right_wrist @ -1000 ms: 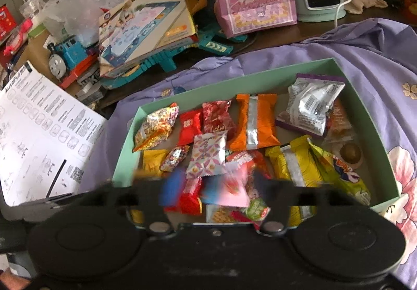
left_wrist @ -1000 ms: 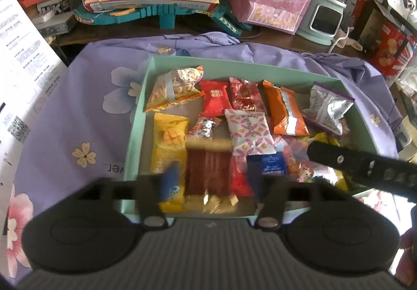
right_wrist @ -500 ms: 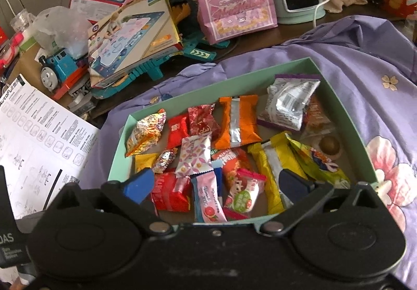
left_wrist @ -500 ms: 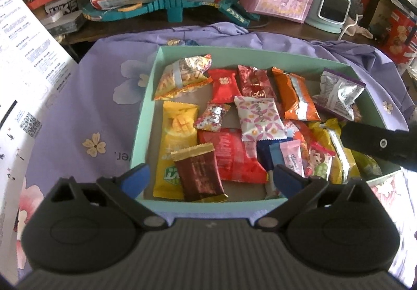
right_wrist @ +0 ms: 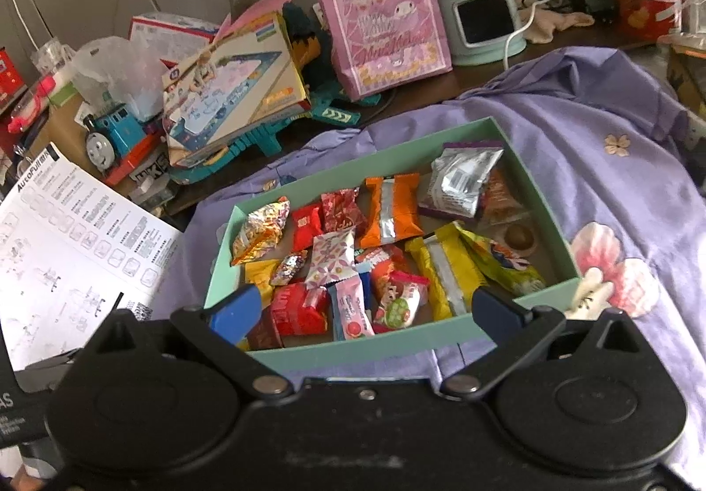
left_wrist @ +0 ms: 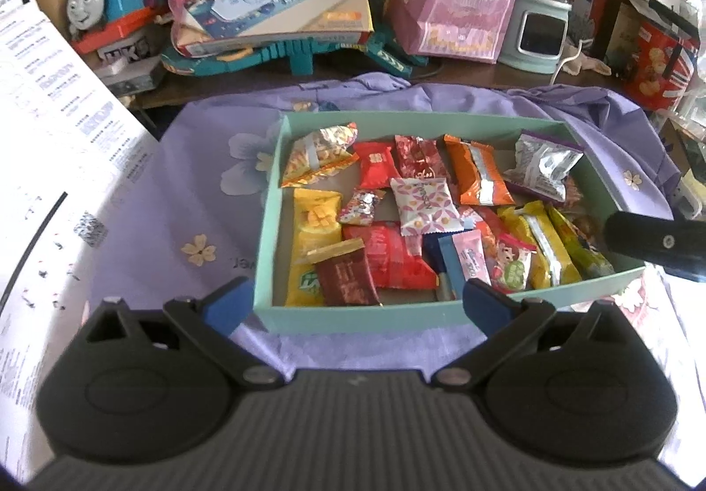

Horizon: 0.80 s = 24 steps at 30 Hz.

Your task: Organize snacks

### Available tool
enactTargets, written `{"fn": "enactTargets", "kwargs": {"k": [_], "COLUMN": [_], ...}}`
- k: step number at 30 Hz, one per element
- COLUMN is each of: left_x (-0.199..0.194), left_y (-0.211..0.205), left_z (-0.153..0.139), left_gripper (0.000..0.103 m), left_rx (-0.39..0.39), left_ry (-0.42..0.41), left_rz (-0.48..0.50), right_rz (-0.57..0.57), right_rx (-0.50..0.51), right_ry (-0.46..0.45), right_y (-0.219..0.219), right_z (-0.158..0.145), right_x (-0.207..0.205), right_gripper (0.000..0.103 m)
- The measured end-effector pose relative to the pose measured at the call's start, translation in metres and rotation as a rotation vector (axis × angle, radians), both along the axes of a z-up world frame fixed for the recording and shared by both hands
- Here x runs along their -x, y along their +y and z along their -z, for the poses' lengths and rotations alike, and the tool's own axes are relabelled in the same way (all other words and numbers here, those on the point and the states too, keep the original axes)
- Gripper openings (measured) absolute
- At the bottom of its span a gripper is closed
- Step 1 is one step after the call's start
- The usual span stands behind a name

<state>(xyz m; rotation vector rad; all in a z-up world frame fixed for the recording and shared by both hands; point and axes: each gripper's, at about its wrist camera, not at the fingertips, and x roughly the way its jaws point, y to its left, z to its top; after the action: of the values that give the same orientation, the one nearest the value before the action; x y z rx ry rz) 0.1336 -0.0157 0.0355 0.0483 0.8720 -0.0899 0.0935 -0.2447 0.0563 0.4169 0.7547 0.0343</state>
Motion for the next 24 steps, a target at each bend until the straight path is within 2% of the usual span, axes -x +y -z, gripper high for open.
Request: {"fn": "enactTargets", "kwargs": {"k": [10,13,17,24], "left_x": [0.043,0.053,0.062,0.074], "left_y": [0.018,0.025,0.039,0.056], "left_z": [-0.016,-0.011,-0.001,0.021], "left_gripper": [0.103,0.103,0.103,0.103], "left_rx": [0.008,0.007,0.013,0.007], "left_ry": [-0.039,-0.029,-0.005,0.035], "left_rz": [-0.025,-0.041,-0.072,-0.124], "right_rz": [0.074,0.090,0.090,0.062], "right_rx": [0.026,0.039,0.110,0.164], "right_ry": [-0.010,0.024,0.065,0.162], "right_y": [-0.017,-0.021,-0.018,-0.007], "right_z": [-0.016,-0.010,-0.001,0.032], "right_x": [0.049,0.061,0.077,0.094], "right_gripper": [0.103,0.103,0.103,0.103]}}
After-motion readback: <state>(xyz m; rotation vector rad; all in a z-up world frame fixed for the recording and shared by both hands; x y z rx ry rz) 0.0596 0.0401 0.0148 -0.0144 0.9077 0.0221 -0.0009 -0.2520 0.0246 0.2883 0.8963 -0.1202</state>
